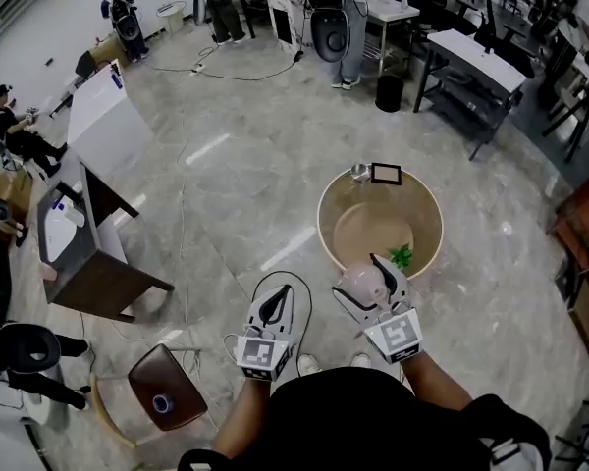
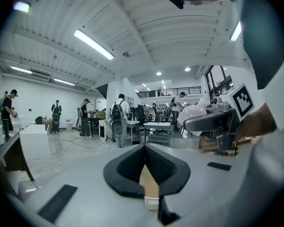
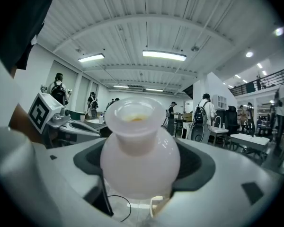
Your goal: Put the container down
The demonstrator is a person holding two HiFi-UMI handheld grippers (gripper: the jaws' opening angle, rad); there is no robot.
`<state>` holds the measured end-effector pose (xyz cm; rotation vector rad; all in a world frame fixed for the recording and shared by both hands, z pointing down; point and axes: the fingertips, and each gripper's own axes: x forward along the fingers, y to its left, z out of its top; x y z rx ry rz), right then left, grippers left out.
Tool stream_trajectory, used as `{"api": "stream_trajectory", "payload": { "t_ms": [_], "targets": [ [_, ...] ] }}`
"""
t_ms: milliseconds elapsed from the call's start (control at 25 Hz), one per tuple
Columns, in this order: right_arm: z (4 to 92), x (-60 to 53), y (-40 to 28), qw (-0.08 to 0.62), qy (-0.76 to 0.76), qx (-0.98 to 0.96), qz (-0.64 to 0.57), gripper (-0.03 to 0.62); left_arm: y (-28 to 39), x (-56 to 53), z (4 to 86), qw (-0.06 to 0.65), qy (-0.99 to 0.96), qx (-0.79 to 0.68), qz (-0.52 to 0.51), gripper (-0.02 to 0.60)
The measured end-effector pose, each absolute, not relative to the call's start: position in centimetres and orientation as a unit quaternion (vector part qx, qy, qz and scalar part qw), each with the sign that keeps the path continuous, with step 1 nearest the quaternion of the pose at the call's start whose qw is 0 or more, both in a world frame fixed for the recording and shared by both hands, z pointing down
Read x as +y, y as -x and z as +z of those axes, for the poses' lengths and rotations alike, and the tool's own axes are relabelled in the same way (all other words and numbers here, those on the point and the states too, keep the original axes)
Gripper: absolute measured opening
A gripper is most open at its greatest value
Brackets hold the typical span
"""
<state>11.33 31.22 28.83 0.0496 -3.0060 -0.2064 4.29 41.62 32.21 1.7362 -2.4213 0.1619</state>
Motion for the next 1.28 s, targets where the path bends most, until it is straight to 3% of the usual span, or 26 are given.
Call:
{"api": "stream_trajectory", "payload": {
  "t_ms": [600, 1280],
  "targets": [
    [31.1, 28.4, -6.8, 0.06, -0.096, -0.993, -0.023, 0.402, 0.8, 39.8, 34.7, 0.091, -0.637, -0.763, 0.06, -0.006],
    [35.2, 14.2, -2.1, 0.102, -0.149, -0.984, -0.009, 0.402, 7.6, 20.4, 34.5, 0.098, -0.687, -0.717, 0.062, -0.006]
  ]
}}
